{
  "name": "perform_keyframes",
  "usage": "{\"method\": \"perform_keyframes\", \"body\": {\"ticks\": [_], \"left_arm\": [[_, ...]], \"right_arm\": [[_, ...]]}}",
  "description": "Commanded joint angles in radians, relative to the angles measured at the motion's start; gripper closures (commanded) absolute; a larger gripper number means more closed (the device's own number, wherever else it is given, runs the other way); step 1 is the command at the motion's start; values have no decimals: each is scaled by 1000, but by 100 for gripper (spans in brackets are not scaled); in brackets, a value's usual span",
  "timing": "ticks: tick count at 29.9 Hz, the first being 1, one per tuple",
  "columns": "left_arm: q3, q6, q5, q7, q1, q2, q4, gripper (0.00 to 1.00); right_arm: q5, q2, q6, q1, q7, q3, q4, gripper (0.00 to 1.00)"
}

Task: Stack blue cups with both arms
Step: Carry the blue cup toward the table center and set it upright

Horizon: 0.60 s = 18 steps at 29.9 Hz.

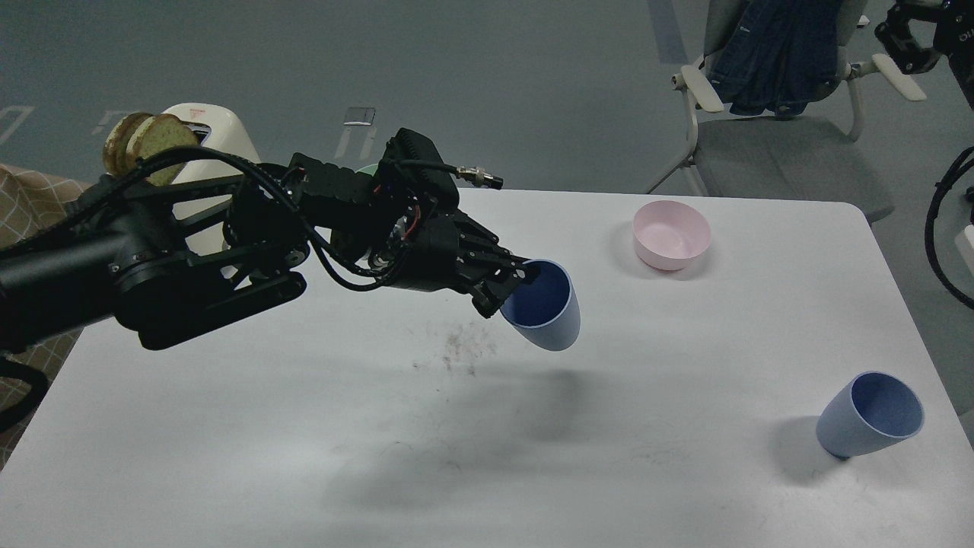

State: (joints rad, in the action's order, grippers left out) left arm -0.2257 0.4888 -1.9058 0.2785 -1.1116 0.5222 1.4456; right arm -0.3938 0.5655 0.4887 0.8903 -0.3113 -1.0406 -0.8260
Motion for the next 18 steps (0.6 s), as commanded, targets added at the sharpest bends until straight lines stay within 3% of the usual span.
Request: {"method": "perform_keyframes", "body": {"ticks": [1,18], "left_arm": [[83,0,-33,1,-36,-65,-91,100],[209,0,-39,1,-54,-205,-223,100]], "right_arm": [[0,-3,0,94,0,79,-1,0],[4,30,0,187,0,200,-10,0]]}}
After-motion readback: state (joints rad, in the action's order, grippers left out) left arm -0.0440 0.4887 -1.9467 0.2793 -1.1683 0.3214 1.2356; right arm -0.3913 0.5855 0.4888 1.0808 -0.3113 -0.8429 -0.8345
